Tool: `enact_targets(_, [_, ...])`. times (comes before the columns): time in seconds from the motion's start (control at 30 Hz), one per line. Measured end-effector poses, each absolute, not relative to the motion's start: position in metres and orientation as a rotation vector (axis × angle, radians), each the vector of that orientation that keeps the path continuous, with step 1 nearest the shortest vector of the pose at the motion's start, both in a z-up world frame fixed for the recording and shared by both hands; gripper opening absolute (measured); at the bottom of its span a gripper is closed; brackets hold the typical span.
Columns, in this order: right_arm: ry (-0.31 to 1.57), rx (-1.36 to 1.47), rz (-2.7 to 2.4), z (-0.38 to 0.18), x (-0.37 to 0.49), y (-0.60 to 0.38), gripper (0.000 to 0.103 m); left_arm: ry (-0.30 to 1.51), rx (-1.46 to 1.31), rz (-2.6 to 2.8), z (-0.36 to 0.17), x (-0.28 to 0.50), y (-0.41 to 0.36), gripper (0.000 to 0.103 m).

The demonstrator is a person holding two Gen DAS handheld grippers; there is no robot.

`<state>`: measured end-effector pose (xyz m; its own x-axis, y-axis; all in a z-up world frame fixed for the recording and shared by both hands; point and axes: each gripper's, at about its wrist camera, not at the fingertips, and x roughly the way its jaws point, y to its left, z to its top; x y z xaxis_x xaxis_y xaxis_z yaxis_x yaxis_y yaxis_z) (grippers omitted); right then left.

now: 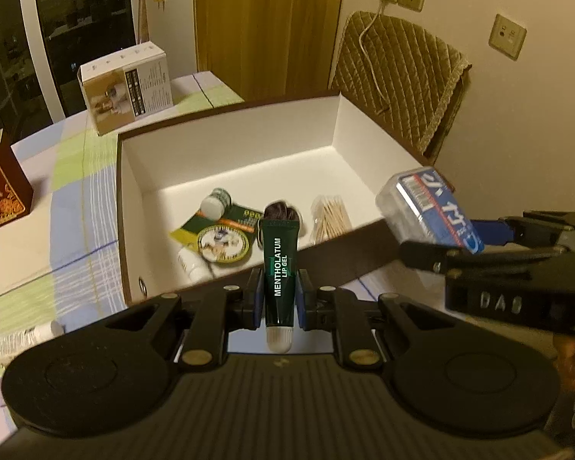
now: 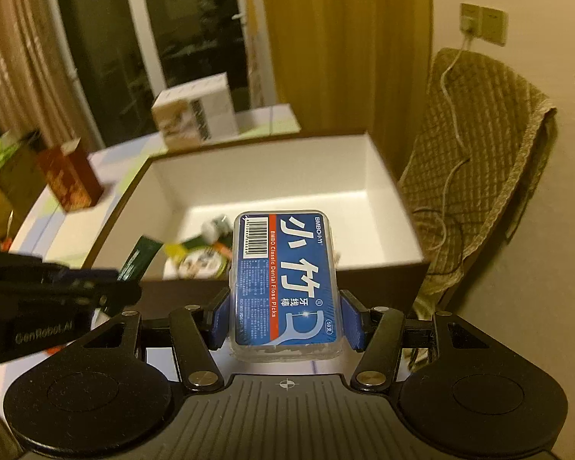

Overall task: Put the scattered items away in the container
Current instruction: 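Carry the lip gel tube and floss box over the brown box with both tools, then open the right tool to drop the floss box while the left tool releases the lip gel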

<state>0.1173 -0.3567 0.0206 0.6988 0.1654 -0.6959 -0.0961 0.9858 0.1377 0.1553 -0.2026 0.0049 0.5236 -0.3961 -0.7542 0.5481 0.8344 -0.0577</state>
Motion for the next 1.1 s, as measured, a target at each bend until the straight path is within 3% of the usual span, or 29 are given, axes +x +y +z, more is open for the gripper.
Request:
enact_targets(0.6, [0.749,0.121,0.069,0.019,0.196,-0.368,0.059,0.788,0.173,-0.543,0.013,0.224,-0.226,0.013])
enact_targets(1.1, [0.875,0.077,0.009,-0.027,0.238,-0.379,0.059,0.923,0.164,-0.504,-0.041,0.271,-0.233,0.013])
